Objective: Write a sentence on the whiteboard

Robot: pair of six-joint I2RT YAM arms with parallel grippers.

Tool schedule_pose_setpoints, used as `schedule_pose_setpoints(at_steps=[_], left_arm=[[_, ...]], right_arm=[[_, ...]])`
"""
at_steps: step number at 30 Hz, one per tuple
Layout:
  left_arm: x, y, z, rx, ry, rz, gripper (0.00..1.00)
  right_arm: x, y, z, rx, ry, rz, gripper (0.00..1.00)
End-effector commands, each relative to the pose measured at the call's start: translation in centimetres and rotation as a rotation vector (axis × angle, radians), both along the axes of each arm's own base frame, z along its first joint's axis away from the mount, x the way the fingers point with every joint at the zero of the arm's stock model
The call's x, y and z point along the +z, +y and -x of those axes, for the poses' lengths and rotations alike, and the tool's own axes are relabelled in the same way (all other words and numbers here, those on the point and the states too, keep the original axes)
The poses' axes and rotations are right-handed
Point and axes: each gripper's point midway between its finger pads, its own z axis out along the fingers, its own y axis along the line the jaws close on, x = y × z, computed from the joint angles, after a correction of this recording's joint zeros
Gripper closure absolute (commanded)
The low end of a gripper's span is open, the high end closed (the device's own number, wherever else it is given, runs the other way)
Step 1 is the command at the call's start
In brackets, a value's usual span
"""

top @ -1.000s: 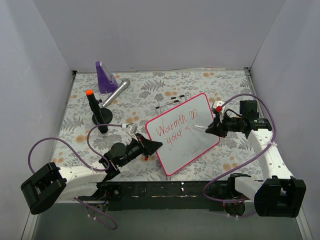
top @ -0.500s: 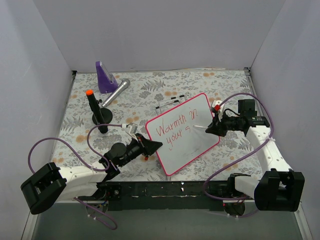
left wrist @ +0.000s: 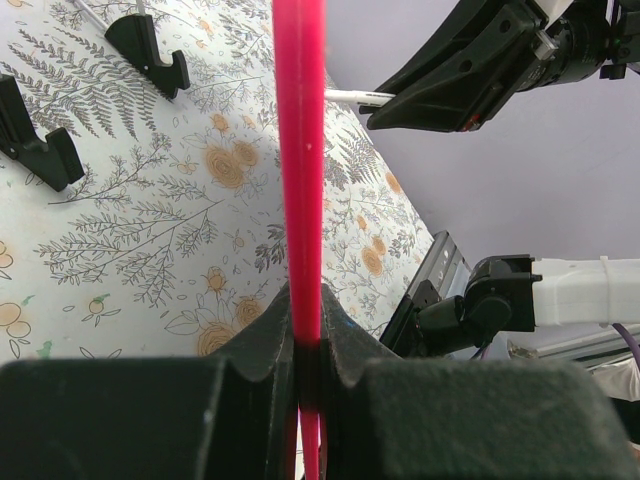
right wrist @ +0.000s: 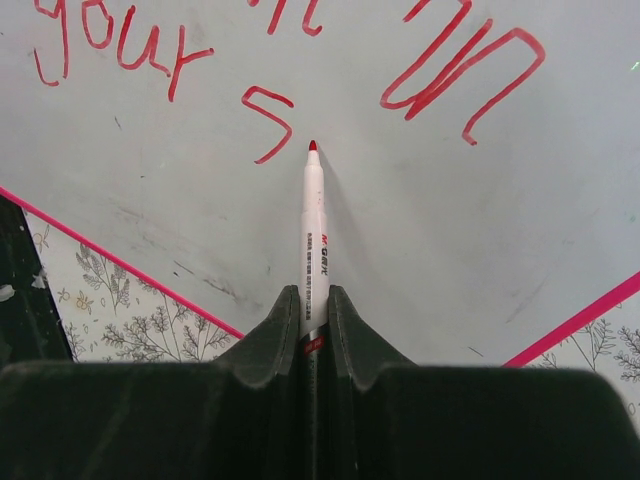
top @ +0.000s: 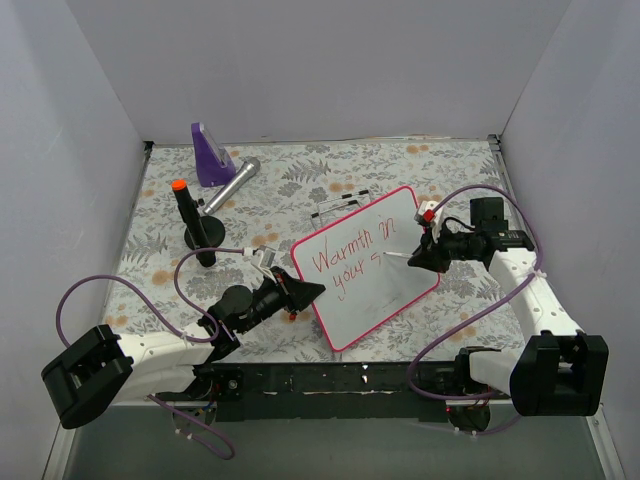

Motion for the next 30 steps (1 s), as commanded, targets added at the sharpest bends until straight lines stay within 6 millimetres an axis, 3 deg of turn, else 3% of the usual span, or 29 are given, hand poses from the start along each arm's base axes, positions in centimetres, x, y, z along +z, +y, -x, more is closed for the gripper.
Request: schedule_pose_setpoints(at_steps=[1,17,30], left_arm=[[2.9,-0.3,0.1,-0.018,-0.087,0.069,1.00],[2.8,-0.5,0.3,-0.030,-0.086,0.070,1.00],[2.9,-0.2,0.1,-0.015,-0.090,0.074,1.00]], right_arm=[[0.2,0.5,-0.2,0.019,-0.017,-0.011,0.99],[0.6,0.7,-1.5,-0.026,-0.019,-0.025,0.99],[0.0,-0.3,-2.1,-0.084,-0.018,0.018,0.99]])
